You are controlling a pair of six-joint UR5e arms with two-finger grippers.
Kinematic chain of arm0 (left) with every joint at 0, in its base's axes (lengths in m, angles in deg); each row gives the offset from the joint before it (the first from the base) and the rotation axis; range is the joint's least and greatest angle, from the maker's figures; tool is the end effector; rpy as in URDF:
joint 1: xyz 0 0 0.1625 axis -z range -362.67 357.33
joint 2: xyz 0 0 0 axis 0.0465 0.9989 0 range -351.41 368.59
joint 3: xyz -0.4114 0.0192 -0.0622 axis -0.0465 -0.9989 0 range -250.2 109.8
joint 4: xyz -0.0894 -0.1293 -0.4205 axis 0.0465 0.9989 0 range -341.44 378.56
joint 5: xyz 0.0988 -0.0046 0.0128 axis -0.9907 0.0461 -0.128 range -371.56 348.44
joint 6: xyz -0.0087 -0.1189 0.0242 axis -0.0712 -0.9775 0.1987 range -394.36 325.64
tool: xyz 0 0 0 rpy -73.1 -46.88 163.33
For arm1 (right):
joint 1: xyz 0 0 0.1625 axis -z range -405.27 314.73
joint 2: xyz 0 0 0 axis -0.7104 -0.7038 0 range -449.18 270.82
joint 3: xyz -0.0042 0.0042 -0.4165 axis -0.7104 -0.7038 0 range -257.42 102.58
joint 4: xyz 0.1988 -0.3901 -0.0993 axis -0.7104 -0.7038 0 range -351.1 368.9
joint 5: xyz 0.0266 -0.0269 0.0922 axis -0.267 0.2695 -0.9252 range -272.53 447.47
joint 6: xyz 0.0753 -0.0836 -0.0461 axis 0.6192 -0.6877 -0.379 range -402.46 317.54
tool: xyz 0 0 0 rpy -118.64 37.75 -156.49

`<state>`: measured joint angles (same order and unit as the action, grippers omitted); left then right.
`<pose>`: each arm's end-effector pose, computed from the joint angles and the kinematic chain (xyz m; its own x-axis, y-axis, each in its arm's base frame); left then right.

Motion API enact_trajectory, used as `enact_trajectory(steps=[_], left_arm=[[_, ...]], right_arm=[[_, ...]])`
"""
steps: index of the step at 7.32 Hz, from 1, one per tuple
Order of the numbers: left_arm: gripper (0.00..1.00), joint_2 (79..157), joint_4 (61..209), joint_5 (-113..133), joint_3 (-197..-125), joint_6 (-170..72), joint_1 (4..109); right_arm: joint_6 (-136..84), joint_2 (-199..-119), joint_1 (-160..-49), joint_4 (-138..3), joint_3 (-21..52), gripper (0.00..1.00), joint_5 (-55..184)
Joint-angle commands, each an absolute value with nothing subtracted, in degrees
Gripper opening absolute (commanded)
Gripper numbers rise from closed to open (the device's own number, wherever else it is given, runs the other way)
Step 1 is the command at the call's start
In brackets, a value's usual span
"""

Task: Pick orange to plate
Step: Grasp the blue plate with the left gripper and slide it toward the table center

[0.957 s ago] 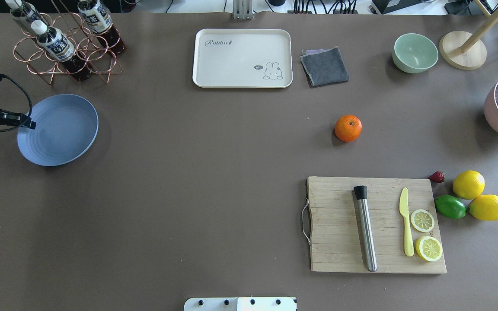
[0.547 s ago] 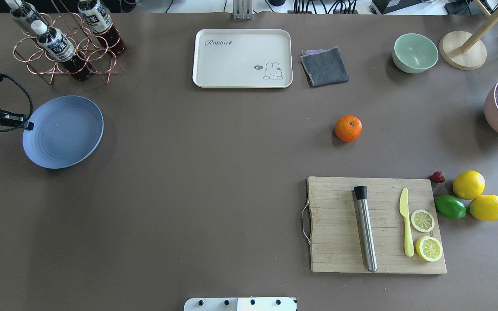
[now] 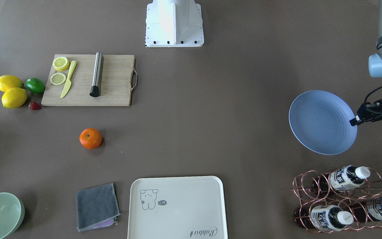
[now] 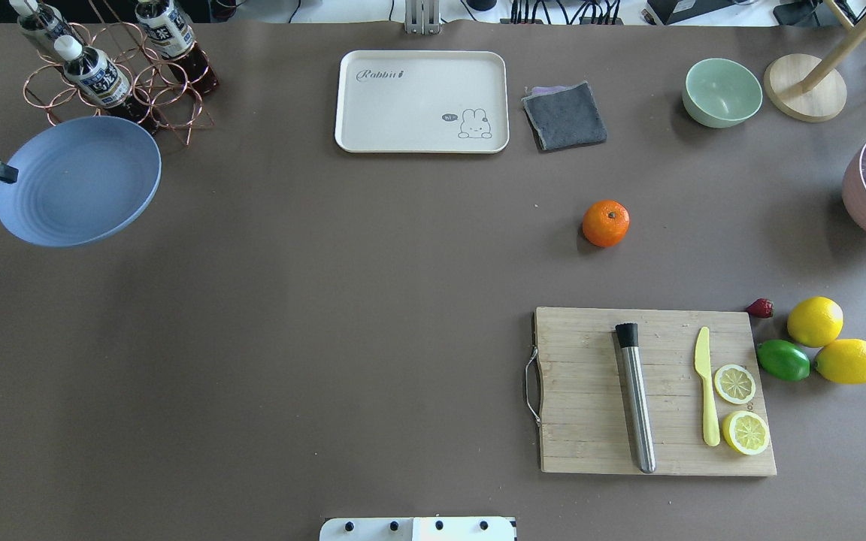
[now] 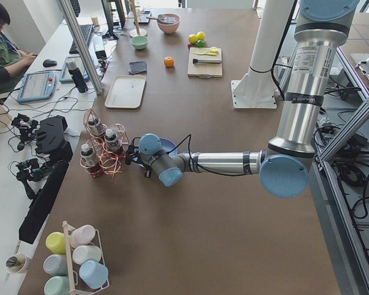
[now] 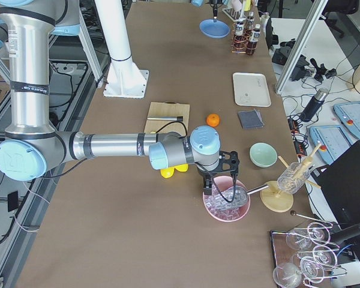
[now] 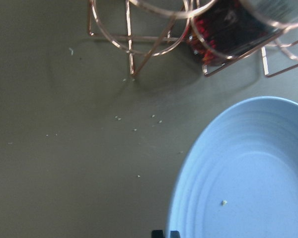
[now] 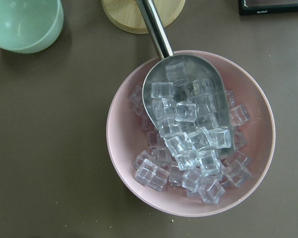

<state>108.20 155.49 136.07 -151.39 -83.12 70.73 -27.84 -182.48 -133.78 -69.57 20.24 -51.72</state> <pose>0.1461 -0.5966 0.5373 0.3651 0.0108 -0.9309 0.1248 0.9903 0.0605 0.0278 -0.5220 0.5949 0.6333 0.0257 0.7735 -0.1394 0.9869 0.0813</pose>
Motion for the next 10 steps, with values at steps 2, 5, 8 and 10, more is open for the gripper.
enact_trajectory(steps=[2,5,8,10], left_arm=[[0.0,106.24,154.53,125.87,-165.6,-103.64,59.97],[0.0,110.52,153.92,109.61,-169.52,-119.39,44.05],[0.0,122.03,139.35,98.87,-169.52,-123.39,36.03],[0.0,124.6,138.8,92.18,-168.55,-127.59,30.76]], right_arm=[[-18.53,-182.35,-125.46,-59.34,21.45,1.0,-52.37],[0.91,-175.43,-114.56,-58.07,23.56,1.0,-46.05],[18.15,-166.72,-102.17,-58.78,23.39,1.0,-37.71],[18.27,-162.24,-98.63,-63.23,22.86,1.0,-35.23]])
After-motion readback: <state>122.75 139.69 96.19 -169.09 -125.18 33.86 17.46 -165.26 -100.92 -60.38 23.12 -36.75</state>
